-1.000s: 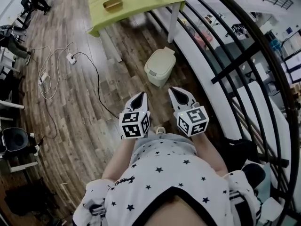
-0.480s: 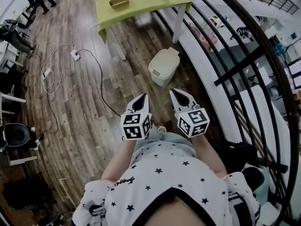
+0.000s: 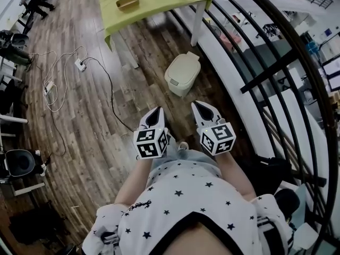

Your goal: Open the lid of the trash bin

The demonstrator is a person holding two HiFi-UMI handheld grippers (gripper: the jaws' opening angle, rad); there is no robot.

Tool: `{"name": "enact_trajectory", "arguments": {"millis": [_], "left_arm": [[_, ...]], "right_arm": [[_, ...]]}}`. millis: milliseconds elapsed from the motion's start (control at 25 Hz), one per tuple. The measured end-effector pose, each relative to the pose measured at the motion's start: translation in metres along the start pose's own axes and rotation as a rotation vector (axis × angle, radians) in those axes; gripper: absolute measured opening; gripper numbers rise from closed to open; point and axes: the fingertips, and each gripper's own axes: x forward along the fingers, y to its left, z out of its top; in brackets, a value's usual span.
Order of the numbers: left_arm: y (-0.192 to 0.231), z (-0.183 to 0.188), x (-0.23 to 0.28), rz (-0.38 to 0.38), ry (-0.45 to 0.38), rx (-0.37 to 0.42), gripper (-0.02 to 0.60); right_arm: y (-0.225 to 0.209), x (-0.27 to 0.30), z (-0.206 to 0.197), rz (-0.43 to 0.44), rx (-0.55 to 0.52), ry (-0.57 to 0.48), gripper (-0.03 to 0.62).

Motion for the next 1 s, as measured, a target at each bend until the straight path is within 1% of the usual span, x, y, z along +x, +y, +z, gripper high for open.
{"name": "enact_trajectory", "arguments": {"millis": [320,720,1000], "left_arm": [[0.023,0.030,0.040,-0.044,0.031,0.021,0.011],[0.058,0.071,0.097,-0.115,0.075,0.066,0.011],[0.081,0.086,0.137,-0.168,0.127,0.099,0.011]], "right_arm": [[-0.017,0.039,0.020,-0.062,0.021,-0.002,-0.006],[-0.038,0.105,0.055,-0.130,0.027,-0.024,-0.006],[-0.048,0.142,0.064,-0.185,0.050,-0.016,-0.006]]}}
